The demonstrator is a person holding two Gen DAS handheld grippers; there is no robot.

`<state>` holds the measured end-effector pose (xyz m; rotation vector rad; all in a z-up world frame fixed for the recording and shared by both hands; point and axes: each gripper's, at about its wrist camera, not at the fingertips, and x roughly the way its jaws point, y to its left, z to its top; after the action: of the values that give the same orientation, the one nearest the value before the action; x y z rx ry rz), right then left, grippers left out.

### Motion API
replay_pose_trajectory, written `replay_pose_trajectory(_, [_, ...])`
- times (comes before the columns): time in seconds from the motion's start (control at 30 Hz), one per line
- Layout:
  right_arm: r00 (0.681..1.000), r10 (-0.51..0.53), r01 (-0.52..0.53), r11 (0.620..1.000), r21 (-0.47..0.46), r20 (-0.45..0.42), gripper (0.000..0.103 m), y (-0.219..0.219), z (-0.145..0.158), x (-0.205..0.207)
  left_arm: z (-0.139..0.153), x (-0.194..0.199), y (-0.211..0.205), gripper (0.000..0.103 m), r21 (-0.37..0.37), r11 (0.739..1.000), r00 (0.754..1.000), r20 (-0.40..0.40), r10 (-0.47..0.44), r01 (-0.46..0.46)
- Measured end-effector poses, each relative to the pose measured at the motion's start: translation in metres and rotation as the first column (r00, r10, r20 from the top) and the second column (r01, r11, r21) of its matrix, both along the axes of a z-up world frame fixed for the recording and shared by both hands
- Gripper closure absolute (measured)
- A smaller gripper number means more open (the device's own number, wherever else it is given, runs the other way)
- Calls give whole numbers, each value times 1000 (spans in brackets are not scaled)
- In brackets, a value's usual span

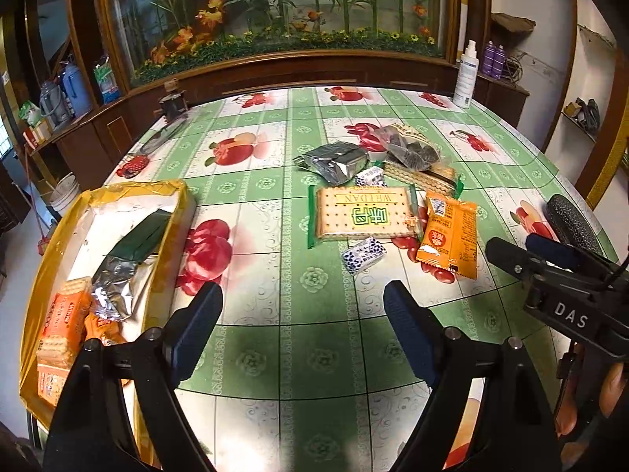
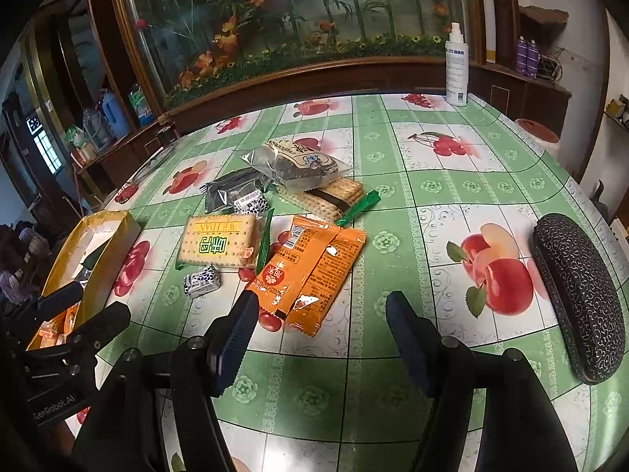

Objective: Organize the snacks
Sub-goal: 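Move both open tools back over the remaining snacks on the table, then grasp the orange chip bag with the right tool while the left tool lowers onto the small white-black packet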

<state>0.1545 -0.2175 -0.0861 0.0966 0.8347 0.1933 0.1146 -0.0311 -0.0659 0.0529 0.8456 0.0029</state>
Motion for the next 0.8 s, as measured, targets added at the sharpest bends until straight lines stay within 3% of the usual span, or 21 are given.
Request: replay_pose_trajectory(0.8, [993,-76,71,996,-58,-89,33,35,-34,62,-28,41,-6,19,-10,990,988,-64,-140,139])
